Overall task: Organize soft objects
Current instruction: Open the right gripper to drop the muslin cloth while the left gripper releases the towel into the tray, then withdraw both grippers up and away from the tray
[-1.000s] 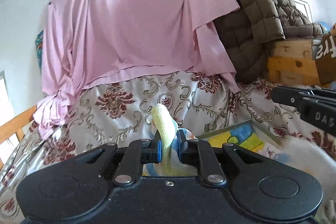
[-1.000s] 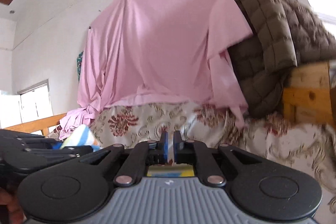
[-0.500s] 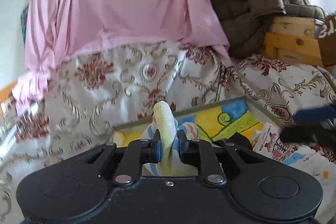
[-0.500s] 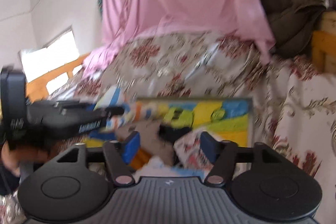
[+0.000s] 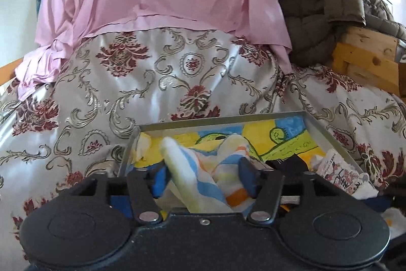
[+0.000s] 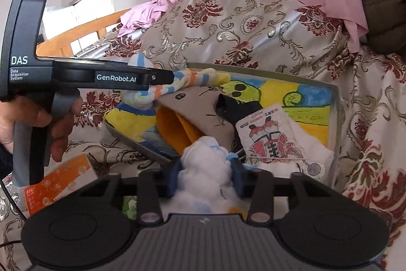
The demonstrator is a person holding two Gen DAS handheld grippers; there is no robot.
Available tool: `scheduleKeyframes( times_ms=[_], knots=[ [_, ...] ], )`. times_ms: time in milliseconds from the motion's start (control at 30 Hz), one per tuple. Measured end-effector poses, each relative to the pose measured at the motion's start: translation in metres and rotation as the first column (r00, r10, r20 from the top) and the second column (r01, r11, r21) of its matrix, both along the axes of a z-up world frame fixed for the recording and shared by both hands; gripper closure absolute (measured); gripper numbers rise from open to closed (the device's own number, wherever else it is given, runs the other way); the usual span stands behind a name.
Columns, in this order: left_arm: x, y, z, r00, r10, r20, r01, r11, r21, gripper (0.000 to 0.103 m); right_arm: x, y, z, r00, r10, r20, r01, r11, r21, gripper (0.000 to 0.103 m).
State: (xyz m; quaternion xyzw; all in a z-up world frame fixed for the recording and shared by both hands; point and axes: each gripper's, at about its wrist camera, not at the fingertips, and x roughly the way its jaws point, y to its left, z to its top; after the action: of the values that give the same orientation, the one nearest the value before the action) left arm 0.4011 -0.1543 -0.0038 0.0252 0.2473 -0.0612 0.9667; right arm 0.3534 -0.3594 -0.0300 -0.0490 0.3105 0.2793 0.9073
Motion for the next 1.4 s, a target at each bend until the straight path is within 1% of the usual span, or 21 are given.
scheduleKeyframes(
  times_ms=[33,100,200,233,333,400,467,500,567,633,700,767,833,900,967,1033,1133,1267,1400],
  knots=[
    [-0.001,0.002,0.000,1.000,0.007,0.003,-0.007,1.000,-0.002,0.036,-0.001,0.001,0.002,1.000,-0.014,0.015,0.014,1.000,-0.002,0.071],
    [-0.003,0.008,0.001,1.000,0.017,0.005,-0.017,1.000,-0.014,0.033,0.002,-0.002,0.007,0.998,-0.050,0.041,0.049,0.999,0.017,0.074],
    [-0.009,0.018,0.001,1.000,0.029,0.008,-0.029,0.998,-0.052,0.029,0.003,-0.009,0.015,0.985,-0.143,0.095,0.133,0.985,0.106,0.075],
    [-0.011,0.021,0.001,0.999,0.033,0.009,-0.032,0.998,-0.061,0.028,0.004,-0.011,0.017,0.978,-0.178,0.105,0.165,0.978,0.125,0.075],
    [-0.017,0.028,0.000,0.999,0.041,0.010,-0.040,0.996,-0.074,0.028,0.008,-0.010,0.023,0.941,-0.307,0.140,0.281,0.943,0.177,0.075],
    [-0.021,0.033,0.001,0.999,0.043,0.013,-0.042,0.995,-0.088,0.024,0.013,-0.008,0.025,0.924,-0.348,0.157,0.316,0.928,0.197,0.074],
    [-0.025,0.037,0.002,0.999,0.048,0.017,-0.046,0.994,-0.094,0.022,0.026,-0.003,0.023,0.909,-0.388,0.154,0.361,0.916,0.176,0.070],
    [-0.027,0.039,0.002,0.999,0.048,0.019,-0.045,0.994,-0.096,0.021,0.034,0.000,0.022,0.906,-0.399,0.141,0.378,0.913,0.156,0.067],
    [-0.031,0.041,0.004,0.999,0.044,0.018,-0.042,0.995,-0.095,0.020,0.050,0.008,0.017,0.909,-0.401,0.113,0.392,0.915,0.098,0.067],
    [-0.036,0.045,0.005,0.999,0.046,0.016,-0.044,0.995,-0.092,0.019,0.058,0.014,0.013,0.918,-0.387,0.086,0.385,0.922,0.044,0.063],
    [-0.041,0.049,0.007,0.999,0.048,0.011,-0.047,0.994,-0.095,0.019,0.058,0.019,0.013,0.919,-0.386,0.081,0.386,0.923,0.016,0.056],
    [-0.048,0.053,0.010,0.999,0.049,0.007,-0.048,0.994,-0.103,0.019,0.050,0.023,0.016,0.917,-0.393,0.070,0.394,0.919,0.008,0.052],
    [-0.055,0.056,0.012,0.999,0.049,0.001,-0.049,0.993,-0.106,0.019,0.039,0.020,0.024,0.913,-0.404,0.060,0.403,0.915,0.030,0.037],
    [-0.063,0.059,0.015,0.999,0.048,-0.003,-0.048,0.993,-0.106,0.018,0.026,0.018,0.033,0.910,-0.410,0.063,0.409,0.912,0.036,0.031],
    [-0.073,0.060,0.018,0.999,0.046,0.000,-0.046,0.994,-0.104,0.016,0.009,0.015,0.044,0.907,-0.414,0.078,0.413,0.910,0.039,0.028],
    [-0.084,0.060,0.023,0.999,0.044,0.006,-0.044,0.994,-0.103,0.014,-0.010,0.012,0.057,0.901,-0.424,0.092,0.420,0.905,0.058,0.023],
    [-0.105,0.061,0.032,0.999,0.045,0.023,-0.042,0.992,-0.118,0.011,-0.039,0.009,0.076,0.895,-0.429,0.121,0.423,0.903,0.076,0.016],
    [-0.133,0.061,0.045,0.998,0.046,0.044,-0.039,0.989,-0.145,0.008,-0.079,0.011,0.097,0.884,-0.436,0.170,0.428,0.900,0.084,0.011],
    [-0.163,0.061,0.058,0.997,0.040,0.065,-0.029,0.986,-0.163,0.004,-0.110,0.011,0.114,0.869,-0.454,0.198,0.441,0.891,0.108,0.006]
  ],
)
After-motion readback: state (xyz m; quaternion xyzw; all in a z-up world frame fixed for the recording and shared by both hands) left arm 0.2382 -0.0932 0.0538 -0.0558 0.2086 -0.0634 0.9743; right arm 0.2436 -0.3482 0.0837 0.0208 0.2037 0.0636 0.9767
